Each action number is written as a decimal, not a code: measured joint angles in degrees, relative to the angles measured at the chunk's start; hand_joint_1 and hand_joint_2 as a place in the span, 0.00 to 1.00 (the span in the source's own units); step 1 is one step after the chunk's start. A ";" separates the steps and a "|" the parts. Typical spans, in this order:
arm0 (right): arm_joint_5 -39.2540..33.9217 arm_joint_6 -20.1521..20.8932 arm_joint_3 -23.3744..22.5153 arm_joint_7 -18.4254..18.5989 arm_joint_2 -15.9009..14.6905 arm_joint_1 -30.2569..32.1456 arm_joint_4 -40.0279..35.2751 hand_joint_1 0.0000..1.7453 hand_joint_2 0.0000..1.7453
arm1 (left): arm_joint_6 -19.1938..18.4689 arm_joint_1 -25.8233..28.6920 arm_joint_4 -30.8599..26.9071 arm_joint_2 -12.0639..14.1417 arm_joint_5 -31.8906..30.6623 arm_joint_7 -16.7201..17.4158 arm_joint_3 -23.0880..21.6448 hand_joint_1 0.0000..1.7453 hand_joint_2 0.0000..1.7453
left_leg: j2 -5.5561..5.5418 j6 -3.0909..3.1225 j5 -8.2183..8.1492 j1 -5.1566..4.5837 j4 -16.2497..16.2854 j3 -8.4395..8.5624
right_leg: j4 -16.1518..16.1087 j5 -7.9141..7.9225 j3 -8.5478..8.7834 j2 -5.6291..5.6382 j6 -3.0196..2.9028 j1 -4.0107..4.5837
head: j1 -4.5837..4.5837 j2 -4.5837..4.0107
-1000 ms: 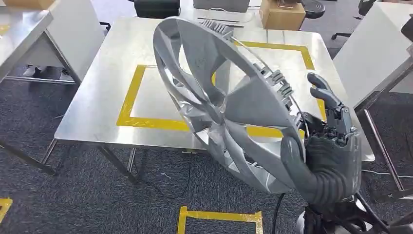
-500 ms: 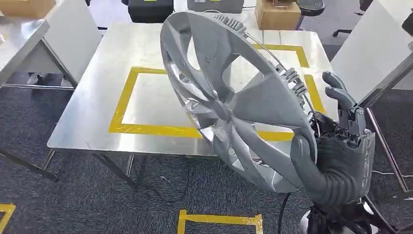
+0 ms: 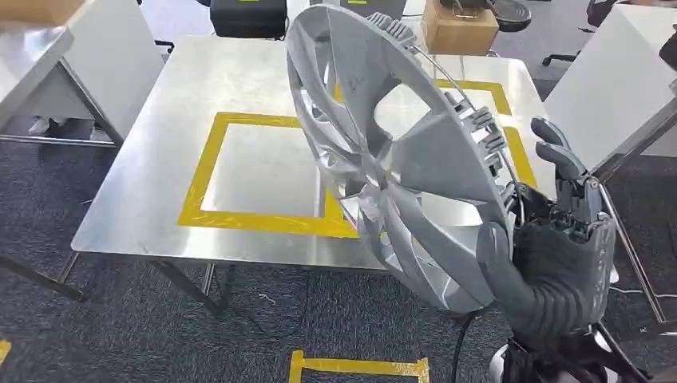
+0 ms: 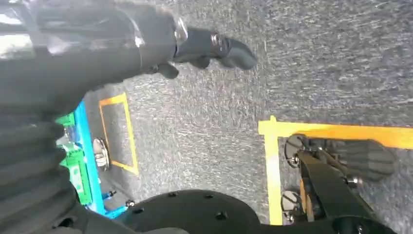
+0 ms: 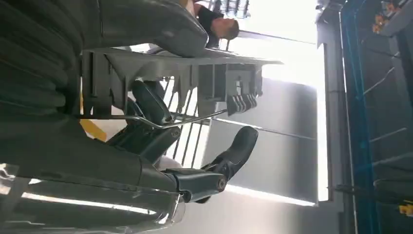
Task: Take the parts from the cabinet and place them on the table.
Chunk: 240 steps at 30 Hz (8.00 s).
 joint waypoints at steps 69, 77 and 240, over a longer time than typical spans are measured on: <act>28.15 24.80 8.65 35.65 3.87 -36.32 24.80 1.00 1.00 | -2.93 -0.45 -0.04 -2.23 -4.54 -1.11 -1.86 0.00 1.00 | 1.08 -0.71 -2.94 -0.89 -0.72 3.11 | -3.54 5.56 -2.07 0.53 -0.77 -0.37 | 0.35 0.00; 51.92 46.78 17.57 39.60 6.49 -50.55 48.16 1.00 1.00 | -4.37 -0.85 -0.04 -4.07 -5.75 0.00 -2.95 0.00 1.00 | 0.96 -0.67 -2.93 -0.99 -0.72 3.14 | -3.69 5.66 -2.08 0.42 -0.66 -0.47 | 0.33 0.00; 47.10 17.22 -91.73 33.02 4.53 8.80 93.84 0.00 1.00 | -5.79 0.00 0.26 -2.97 -3.93 4.76 -8.50 0.00 0.00 | -1.21 0.12 -3.89 -0.97 -1.85 6.26 | -5.44 4.28 1.79 1.15 0.78 -0.89 | 0.29 0.00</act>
